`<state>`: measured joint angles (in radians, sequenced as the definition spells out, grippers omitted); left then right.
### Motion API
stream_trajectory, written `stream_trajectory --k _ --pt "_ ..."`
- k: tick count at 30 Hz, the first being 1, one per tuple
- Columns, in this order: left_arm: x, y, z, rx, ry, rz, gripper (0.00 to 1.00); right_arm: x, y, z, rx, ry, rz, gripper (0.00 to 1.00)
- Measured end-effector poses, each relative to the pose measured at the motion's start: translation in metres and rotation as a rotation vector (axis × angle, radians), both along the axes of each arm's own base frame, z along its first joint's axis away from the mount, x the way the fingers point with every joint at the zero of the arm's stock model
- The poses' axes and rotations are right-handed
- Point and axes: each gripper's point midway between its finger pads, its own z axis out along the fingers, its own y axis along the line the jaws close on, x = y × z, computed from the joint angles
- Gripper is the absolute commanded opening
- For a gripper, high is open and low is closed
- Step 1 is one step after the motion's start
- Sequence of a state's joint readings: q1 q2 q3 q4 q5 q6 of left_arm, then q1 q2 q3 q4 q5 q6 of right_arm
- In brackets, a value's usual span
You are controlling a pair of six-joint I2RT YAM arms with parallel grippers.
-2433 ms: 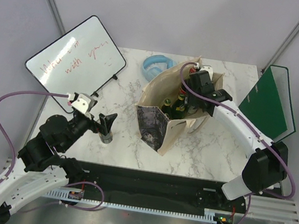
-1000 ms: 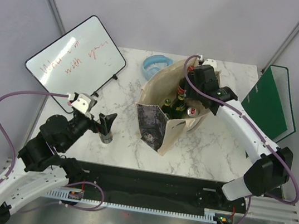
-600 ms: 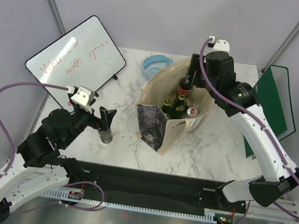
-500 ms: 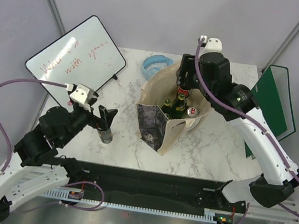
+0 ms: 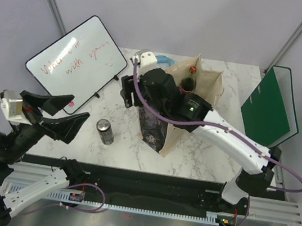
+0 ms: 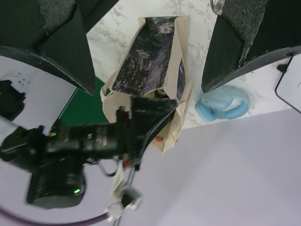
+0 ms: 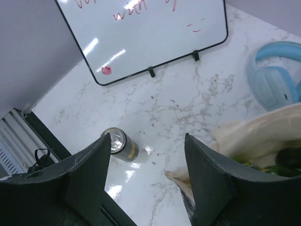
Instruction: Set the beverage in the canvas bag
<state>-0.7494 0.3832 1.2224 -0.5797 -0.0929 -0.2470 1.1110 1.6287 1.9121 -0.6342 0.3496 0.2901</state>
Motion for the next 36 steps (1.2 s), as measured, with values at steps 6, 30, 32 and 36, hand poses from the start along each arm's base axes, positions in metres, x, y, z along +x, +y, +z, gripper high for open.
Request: stream_trajectory --k 6,30,32,36 --pt "-0.025 0.012 0.014 -0.059 -0.062 -0.045 1.0 -0.004 0.06 -0.036 -0.035 0.038 0.104 0.72" --pt "-0.034 0.018 0.003 -0.095 -0.072 -0.056 1.0 -0.027 0.137 -0.191 -0.253 0.242 0.277 0.75" --pt "-0.033 0.018 0.002 -0.097 -0.072 -0.053 1.0 -0.028 0.138 -0.195 -0.258 0.249 0.285 0.76" --pt "-0.031 0.016 -0.001 -0.095 -0.068 -0.052 1.0 -0.03 0.135 -0.209 -0.284 0.263 0.284 0.76"
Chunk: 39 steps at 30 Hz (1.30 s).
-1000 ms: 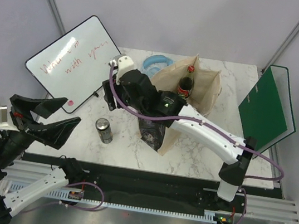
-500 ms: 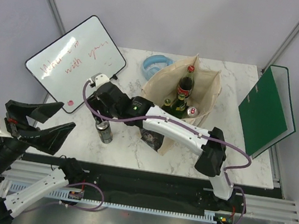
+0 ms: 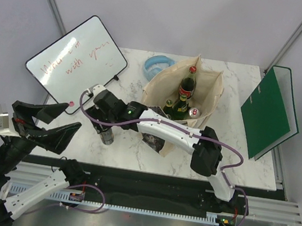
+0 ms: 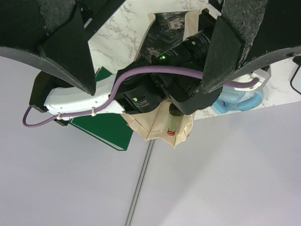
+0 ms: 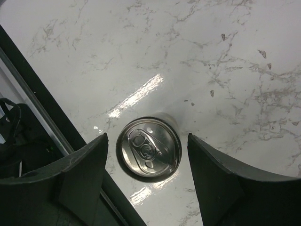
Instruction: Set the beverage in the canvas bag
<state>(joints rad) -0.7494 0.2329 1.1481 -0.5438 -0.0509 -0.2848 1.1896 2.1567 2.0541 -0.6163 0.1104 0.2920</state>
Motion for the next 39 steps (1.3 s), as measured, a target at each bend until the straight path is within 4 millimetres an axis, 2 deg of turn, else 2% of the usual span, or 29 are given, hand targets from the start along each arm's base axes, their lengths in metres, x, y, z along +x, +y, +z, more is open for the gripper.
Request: stream_trajectory --k 3,9,11,12,14,15,17,18,19,24,28,35,39 --pt "0.001 0.0 -0.002 0.001 0.002 0.002 1.0 0.0 -0.002 -0.014 -0.028 0.009 -0.001 0.75" --pt "0.003 -0.001 -0.003 -0.003 0.0 0.007 1.0 -0.001 -0.001 -0.037 -0.063 0.03 0.001 0.67" --pt "0.004 -0.001 -0.003 -0.005 0.0 0.01 1.0 -0.001 -0.001 -0.038 -0.064 0.03 0.002 0.59" --pt "0.004 -0.001 -0.004 -0.004 0.001 0.01 1.0 -0.002 0.0 -0.038 -0.065 0.029 0.002 0.48" --pt "0.006 -0.001 -0.005 -0.004 0.005 0.016 1.0 -0.001 0.0 -0.038 -0.065 0.025 -0.001 0.36" --pt "0.006 -0.001 -0.007 -0.003 0.008 0.018 1.0 -0.001 0.0 -0.037 -0.064 0.024 -0.002 0.26" --pt "0.008 -0.001 -0.009 0.0 0.014 0.025 1.0 0.0 0.0 -0.037 -0.064 0.022 -0.006 0.16" --pt "0.009 -0.002 -0.01 0.001 0.016 0.026 1.0 0.0 0.0 -0.038 -0.064 0.021 -0.011 0.05" --pt "0.01 -0.002 -0.012 0.003 0.019 0.027 1.0 0.001 -0.001 -0.037 -0.063 0.018 -0.015 0.0" --pt "0.019 -0.007 -0.025 0.024 0.049 0.045 1.0 0.002 -0.01 -0.032 -0.086 0.002 -0.036 0.0" --pt "0.025 -0.011 -0.036 0.043 0.071 0.051 1.0 0.006 -0.024 -0.009 -0.084 -0.024 -0.067 0.0" --pt "0.032 -0.01 -0.043 0.049 0.09 0.076 1.0 0.036 -0.058 0.079 0.048 -0.108 -0.174 0.0" --pt "0.038 -0.01 -0.048 0.052 0.103 0.1 1.0 0.061 -0.091 0.138 0.14 -0.177 -0.271 0.0"
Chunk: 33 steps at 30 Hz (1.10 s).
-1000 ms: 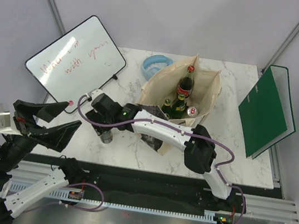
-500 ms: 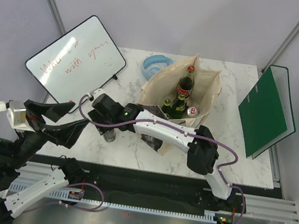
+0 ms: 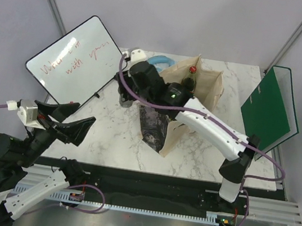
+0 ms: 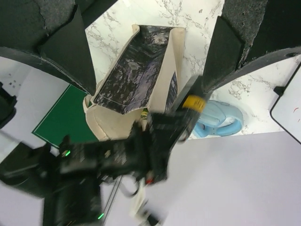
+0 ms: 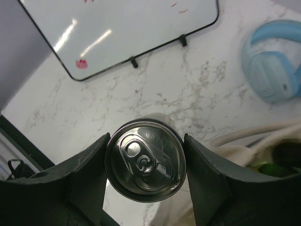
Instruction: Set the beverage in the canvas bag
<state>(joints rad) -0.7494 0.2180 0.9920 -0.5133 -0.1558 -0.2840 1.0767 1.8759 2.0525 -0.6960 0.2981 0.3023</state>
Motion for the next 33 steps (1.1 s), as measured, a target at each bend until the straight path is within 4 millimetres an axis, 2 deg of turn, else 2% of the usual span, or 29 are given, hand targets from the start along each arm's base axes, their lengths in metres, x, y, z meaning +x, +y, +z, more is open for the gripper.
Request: stream_trajectory --k 6,10,13,16,19,21,26,29,31,32,33 --pt "0.022 -0.013 -0.025 0.051 0.065 0.029 1.0 0.023 -0.071 0.089 0.131 -0.132 -0.156 0.0" --pt "0.05 -0.036 -0.069 0.155 0.176 0.044 1.0 0.026 -0.13 0.155 0.225 -0.248 -0.263 0.0" --pt "0.067 -0.052 -0.106 0.249 0.273 0.045 1.0 0.025 -0.175 0.184 0.255 -0.308 -0.35 0.0" --pt "0.077 -0.061 -0.131 0.316 0.341 0.045 1.0 0.022 -0.222 0.196 0.245 -0.354 -0.449 0.0" --pt "0.084 -0.067 -0.141 0.354 0.369 0.046 1.0 0.017 -0.249 0.19 0.212 -0.363 -0.503 0.0" --pt "0.086 -0.069 -0.145 0.373 0.382 0.045 1.0 0.016 -0.256 0.179 0.182 -0.35 -0.515 0.0" --pt "0.09 -0.085 -0.145 0.389 0.393 -0.01 0.96 0.028 -0.249 0.132 0.084 -0.276 -0.495 0.0" --pt "0.089 -0.099 -0.139 0.39 0.38 -0.076 0.88 0.035 -0.238 0.103 0.035 -0.222 -0.465 0.0" --pt "0.092 -0.106 -0.132 0.398 0.371 -0.098 0.74 0.039 -0.231 0.083 0.011 -0.184 -0.445 0.0" --pt "0.094 -0.111 -0.127 0.397 0.36 -0.109 0.62 0.04 -0.227 0.071 -0.001 -0.16 -0.431 0.0" --pt "0.096 -0.115 -0.123 0.398 0.352 -0.117 0.56 0.041 -0.224 0.062 -0.01 -0.142 -0.421 0.0"
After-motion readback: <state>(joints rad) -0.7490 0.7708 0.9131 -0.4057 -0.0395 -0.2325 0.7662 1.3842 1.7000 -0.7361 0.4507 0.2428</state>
